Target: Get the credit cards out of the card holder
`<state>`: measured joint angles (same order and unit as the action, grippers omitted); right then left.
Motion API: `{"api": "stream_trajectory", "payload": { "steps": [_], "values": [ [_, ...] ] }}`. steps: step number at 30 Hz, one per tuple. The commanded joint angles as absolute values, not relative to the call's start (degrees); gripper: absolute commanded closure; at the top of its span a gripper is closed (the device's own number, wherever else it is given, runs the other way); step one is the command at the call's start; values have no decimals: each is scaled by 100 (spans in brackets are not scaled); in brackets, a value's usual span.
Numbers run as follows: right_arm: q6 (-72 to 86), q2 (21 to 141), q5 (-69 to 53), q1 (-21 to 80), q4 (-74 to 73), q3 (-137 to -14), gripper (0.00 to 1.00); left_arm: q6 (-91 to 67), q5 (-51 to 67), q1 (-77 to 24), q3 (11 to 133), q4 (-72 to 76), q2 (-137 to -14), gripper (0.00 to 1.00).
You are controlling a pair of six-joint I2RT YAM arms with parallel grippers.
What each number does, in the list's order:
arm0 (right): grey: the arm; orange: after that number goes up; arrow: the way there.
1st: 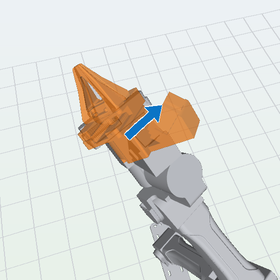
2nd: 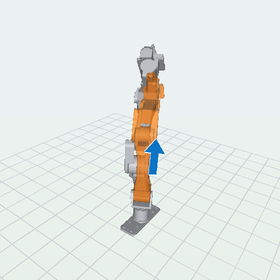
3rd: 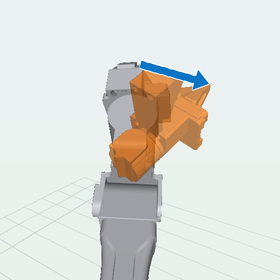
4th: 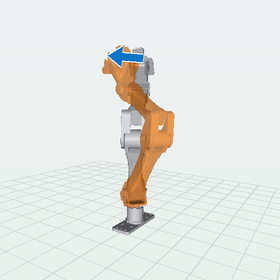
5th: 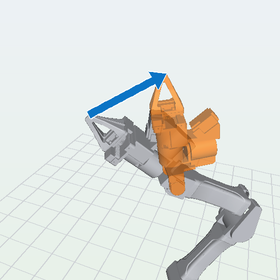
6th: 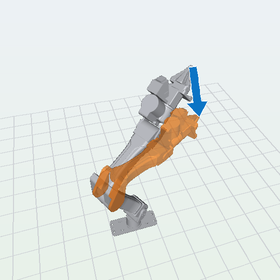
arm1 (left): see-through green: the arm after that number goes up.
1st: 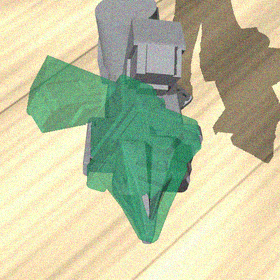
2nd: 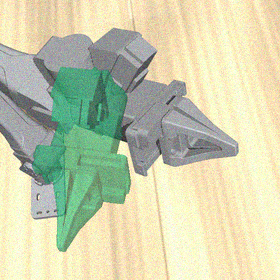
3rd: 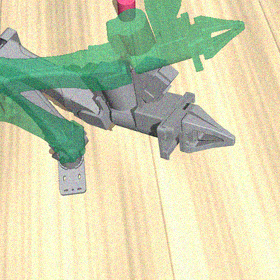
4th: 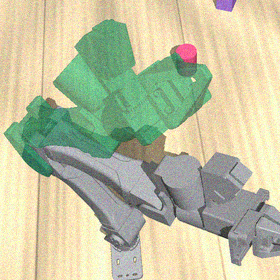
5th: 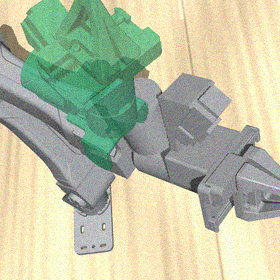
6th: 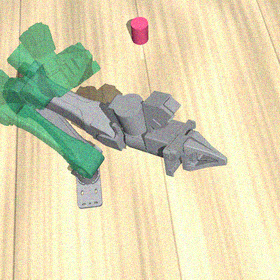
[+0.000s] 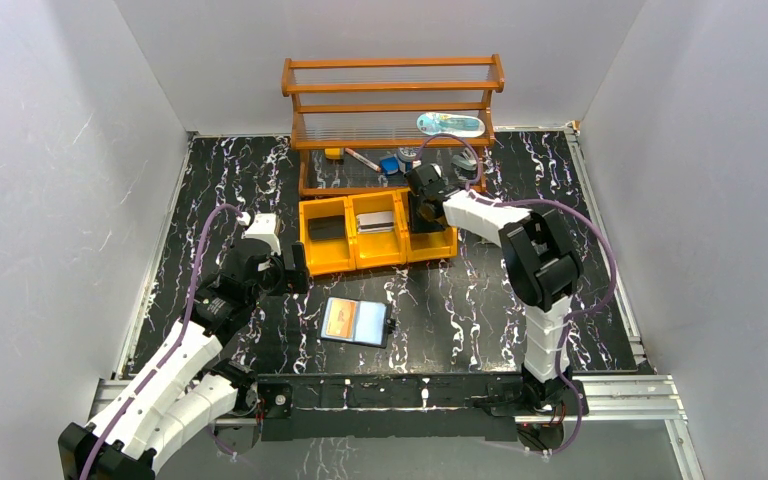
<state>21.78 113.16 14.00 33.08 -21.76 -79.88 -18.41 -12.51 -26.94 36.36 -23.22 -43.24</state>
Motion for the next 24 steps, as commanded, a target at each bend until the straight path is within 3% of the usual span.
{"api": "stream_trajectory", "payload": {
  "steps": [1,24],
  "values": [
    [2329,11538,1708,3293,-1973,-8349,55,-1811,-1266,-2672,3852,-2382,-4288,2],
    [2347,11425,1906,3290,-1999,-8630,53,-1824,-1290,-2672,3850,-2382,-4287,2]
  ]
}}
